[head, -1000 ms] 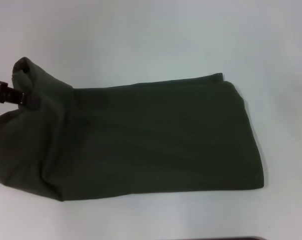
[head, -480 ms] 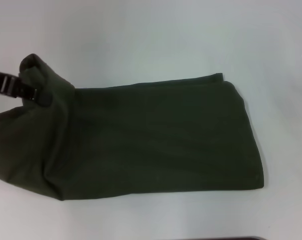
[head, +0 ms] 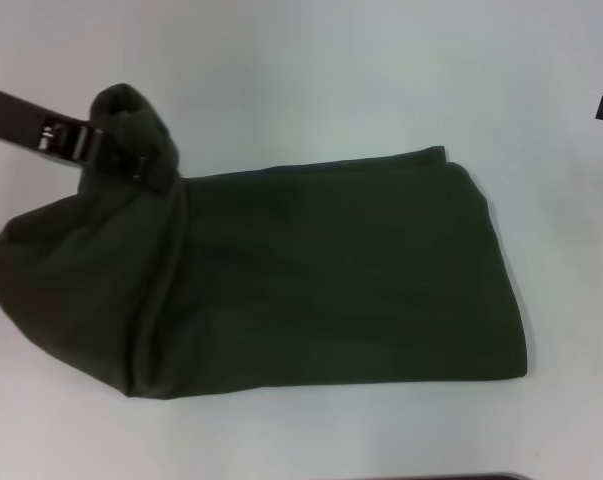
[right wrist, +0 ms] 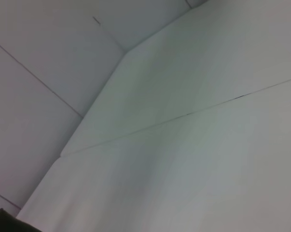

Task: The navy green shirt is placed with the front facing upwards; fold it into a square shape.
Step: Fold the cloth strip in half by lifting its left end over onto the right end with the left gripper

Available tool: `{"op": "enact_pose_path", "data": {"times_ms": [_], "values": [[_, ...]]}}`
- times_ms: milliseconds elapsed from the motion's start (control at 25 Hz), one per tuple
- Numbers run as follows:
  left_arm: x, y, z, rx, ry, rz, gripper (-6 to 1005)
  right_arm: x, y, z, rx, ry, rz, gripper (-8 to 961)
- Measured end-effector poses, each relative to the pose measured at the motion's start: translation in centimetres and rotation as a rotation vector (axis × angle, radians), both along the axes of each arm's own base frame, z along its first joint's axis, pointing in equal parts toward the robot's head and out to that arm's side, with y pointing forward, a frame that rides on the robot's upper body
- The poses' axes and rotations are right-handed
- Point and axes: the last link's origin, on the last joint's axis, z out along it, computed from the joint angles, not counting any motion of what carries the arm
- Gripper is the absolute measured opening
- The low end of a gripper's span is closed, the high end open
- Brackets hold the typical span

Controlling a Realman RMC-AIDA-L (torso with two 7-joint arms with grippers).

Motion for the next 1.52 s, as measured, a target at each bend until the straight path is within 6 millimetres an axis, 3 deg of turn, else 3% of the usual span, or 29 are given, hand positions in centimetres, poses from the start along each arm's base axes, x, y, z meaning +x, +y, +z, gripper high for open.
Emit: {"op": "enact_pose_path", "data": {"times_ms": [640,1520], "values": [[4.2,0.5,-3.1,-0.031,-0.096,-0.085,14,-0.8,0.5,-0.5,-0.033,-0.012,0.038,896],[6.2,0.9,-6.5,-0.022,-0.174,-0.12,16,-1.0,0.7,-0.4,-0.038,-0.009,0.043,895]]}}
